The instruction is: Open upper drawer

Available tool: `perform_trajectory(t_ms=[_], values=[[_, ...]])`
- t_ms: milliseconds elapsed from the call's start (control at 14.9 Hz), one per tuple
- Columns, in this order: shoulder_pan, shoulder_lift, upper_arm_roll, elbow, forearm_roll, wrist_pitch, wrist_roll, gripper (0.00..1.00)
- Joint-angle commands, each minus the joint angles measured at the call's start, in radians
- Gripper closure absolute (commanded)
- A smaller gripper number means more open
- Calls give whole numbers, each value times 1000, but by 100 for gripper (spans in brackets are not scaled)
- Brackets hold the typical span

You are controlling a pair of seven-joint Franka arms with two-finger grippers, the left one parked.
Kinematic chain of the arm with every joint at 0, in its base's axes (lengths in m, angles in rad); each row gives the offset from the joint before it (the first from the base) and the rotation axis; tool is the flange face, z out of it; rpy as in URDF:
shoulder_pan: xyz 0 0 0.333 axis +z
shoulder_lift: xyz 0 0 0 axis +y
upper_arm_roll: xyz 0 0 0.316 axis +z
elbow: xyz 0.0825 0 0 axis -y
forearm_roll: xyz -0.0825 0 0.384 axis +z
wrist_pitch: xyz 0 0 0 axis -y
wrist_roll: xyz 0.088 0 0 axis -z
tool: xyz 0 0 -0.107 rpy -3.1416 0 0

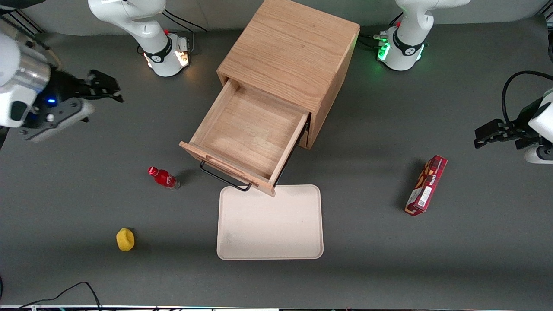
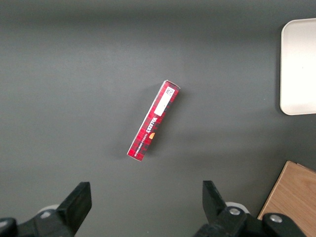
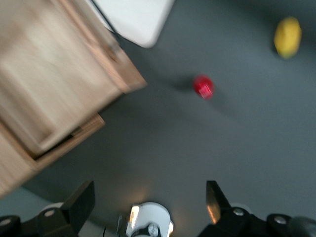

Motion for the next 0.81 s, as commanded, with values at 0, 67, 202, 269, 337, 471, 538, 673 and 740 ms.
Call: perform_trajectory(t_ms=[0, 67, 202, 269, 337, 471, 538, 673, 740], values=[[3, -285, -50, -473, -78, 202, 23, 0], [2, -340, -53, -568, -86, 265, 35, 0], [1, -388, -58, -652, -90, 334, 52, 0], [5, -380, -55, -641, -90, 336, 83, 0], [8, -373, -53, -629, -93, 341, 94, 0], [5, -321, -53, -588, -98, 338, 115, 0], [3, -301, -55, -572, -95, 338, 162, 0], [3, -294, -58, -571, -96, 339, 259, 0], [5, -290, -58, -569, -98, 339, 262, 0]])
